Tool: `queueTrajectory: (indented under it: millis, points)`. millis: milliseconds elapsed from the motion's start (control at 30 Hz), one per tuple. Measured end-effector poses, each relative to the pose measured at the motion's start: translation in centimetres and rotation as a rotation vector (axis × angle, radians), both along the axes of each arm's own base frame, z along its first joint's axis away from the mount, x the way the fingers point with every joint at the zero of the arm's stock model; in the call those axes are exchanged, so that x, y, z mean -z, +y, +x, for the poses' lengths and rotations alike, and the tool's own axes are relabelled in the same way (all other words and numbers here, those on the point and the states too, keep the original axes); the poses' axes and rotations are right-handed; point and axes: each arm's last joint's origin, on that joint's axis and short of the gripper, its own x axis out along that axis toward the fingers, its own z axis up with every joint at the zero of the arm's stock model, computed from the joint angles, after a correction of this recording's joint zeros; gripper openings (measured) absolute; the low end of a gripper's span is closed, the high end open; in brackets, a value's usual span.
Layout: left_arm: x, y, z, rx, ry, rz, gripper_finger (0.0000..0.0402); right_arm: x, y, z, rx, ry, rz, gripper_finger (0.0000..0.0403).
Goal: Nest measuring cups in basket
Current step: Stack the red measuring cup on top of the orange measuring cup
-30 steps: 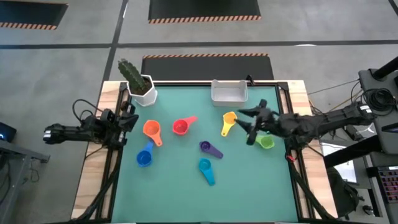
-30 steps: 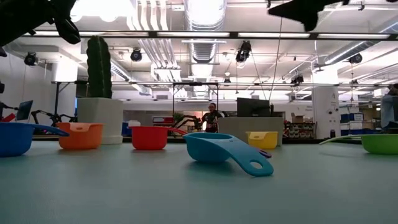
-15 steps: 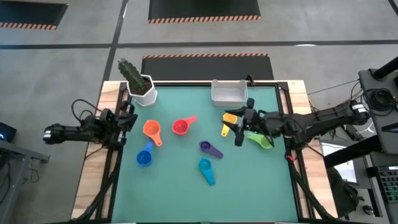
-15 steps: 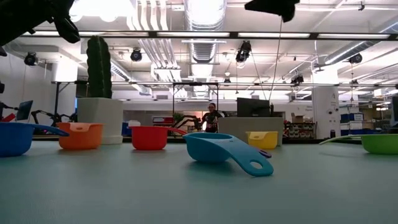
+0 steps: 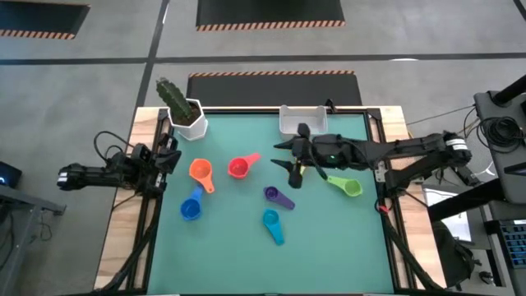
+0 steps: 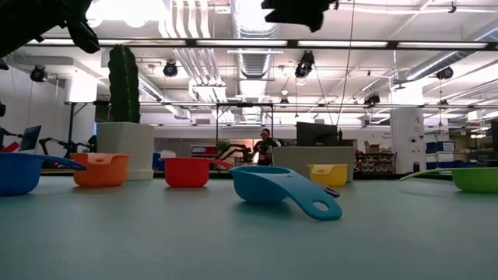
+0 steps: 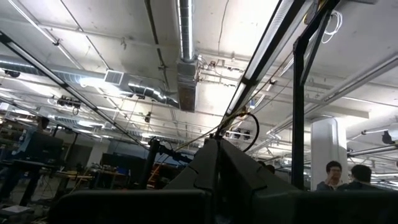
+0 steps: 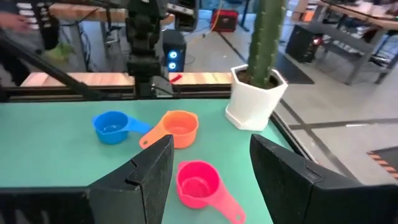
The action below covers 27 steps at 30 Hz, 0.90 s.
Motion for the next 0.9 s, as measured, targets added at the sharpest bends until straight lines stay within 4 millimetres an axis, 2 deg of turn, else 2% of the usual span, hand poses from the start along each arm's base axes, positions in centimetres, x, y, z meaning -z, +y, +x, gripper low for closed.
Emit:
queueTrajectory:
  millis: [367, 600, 900]
  points:
    - [-0.1, 0.0, 0.0, 0.0, -0.008, 0.0, 0.0, 0.6, -2.2, 5.3, -0.156, 0.161, -0.098, 0.0201]
    - [-0.1, 0.0, 0.0, 0.004, -0.008, -0.005, 0.0, 2.7, -2.9, 7.5, -0.375, 0.289, -0.252, 0.0201]
    - [-0.1, 0.0, -0.1, 0.005, -0.011, -0.006, 0.0, 6.1, -3.8, 10.7, -0.438, 0.418, -0.343, 0.0201]
